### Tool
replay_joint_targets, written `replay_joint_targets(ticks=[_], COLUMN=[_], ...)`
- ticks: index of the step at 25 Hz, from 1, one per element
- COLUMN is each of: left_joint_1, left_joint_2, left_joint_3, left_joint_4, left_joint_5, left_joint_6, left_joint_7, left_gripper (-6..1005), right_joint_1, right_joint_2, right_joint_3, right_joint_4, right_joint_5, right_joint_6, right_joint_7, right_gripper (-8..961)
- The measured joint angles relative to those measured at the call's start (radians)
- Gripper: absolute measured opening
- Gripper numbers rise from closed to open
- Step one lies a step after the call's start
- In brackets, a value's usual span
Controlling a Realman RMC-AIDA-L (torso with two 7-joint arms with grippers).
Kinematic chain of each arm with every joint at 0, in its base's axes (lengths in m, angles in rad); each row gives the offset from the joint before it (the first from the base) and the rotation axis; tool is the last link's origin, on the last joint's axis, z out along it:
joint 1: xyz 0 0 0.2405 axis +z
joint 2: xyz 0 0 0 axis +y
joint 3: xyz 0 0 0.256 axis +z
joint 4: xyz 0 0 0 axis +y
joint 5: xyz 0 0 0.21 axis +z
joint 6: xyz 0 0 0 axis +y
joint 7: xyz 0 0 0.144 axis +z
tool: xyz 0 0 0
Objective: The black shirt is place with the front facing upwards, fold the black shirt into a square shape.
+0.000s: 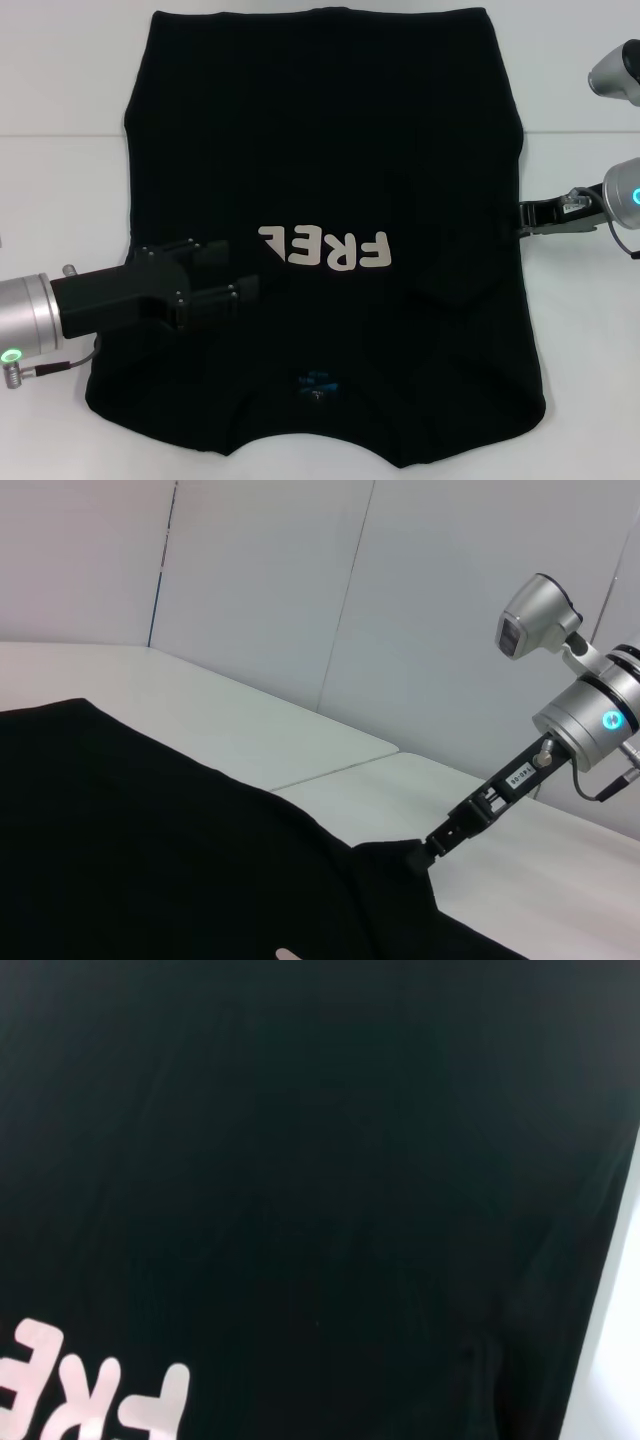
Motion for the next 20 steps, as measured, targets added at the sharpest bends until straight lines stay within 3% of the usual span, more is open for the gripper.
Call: replay_joint_targets(ticks=[3, 6, 20], left_joint_1=[0.0, 0.0, 0.0], left_joint_2=[0.0, 0.0, 0.002], left_joint_3=[0.0, 0.0, 0.0], left_joint_4=[0.0, 0.0, 0.0], left_joint_5=[0.0, 0.0, 0.0], left_joint_6=[0.0, 0.0, -0.003], left_joint_7=[-0.001, -0.001, -0.003], left_gripper=[735, 734, 734], right_joint_1=[0.0, 0.001, 0.006], right_joint_2=[-0.001, -0.002, -0.006], right_joint_3=[0.005, 0.025, 0.071], right_joint_4=[0.0, -0.002, -0.003], right_joint_5=[0.002, 0.006, 0.158], right_joint_6=[0.005, 0.005, 0.019], right_joint_7=[0.001, 0.001, -0.017], right_gripper=[267, 42, 22])
